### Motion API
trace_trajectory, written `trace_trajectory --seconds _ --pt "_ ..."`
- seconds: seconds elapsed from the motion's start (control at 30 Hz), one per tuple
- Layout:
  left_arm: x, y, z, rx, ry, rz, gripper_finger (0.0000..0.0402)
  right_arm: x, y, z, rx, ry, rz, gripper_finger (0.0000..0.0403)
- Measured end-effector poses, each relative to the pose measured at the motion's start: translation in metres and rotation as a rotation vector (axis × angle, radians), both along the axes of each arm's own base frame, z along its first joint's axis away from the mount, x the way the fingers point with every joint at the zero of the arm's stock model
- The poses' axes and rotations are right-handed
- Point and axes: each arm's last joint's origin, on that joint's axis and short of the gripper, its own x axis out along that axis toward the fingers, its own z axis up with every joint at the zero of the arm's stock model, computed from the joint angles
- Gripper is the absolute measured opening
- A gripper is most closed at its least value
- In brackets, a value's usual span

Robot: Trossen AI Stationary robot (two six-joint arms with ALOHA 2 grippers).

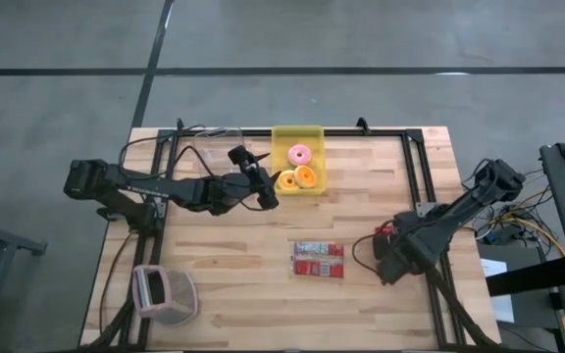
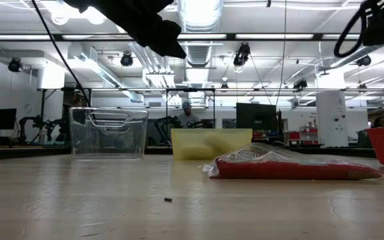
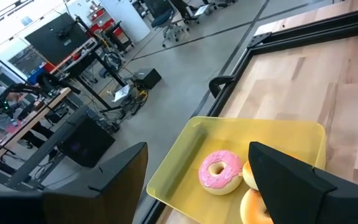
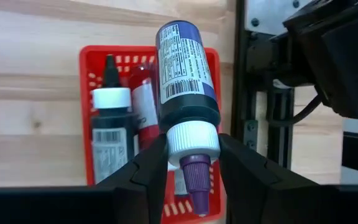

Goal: Pick & Place Food Item
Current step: Put the violet food coloring bottle into the red bin

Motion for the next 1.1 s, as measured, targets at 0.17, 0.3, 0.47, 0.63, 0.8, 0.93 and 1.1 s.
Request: trace_trajectory --seconds 0.17,0.3,0.47,0.63,0.8,0.93,1.1 --pt "0.000 0.000 0.000 -0.002 -0.002 0.001 0.0284 0.006 0.006 -0.011 0.000 0.066 -0.018 0.0128" --pt "0.000 0.000 0.000 -0.005 -0.005 0.001 0.0284 0.010 0.012 -0.016 0.052 0.135 -0.054 0.0124" --pt "0.000 0.000 0.000 -0.018 -0.010 -0.017 0.0284 0.012 0.016 -0.021 0.054 0.165 -0.068 0.0125" --pt "0.000 0.000 0.000 -0.018 -0.010 -0.017 0.0284 0.015 0.019 -0.030 0.033 0.195 -0.064 0.0131" --pt "0.000 0.000 0.000 -0.018 -0.010 -0.017 0.0284 0.020 0.022 -0.039 0.030 0.231 -0.025 0.0130" --pt "0.000 0.000 0.000 -0.018 -0.010 -0.017 0.0284 0.022 0.024 -0.044 0.026 0.248 -0.022 0.0137" --pt "0.000 0.000 0.000 -0.018 -0.009 -0.017 0.0284 0.022 0.024 -0.045 0.031 0.246 -0.018 0.0151"
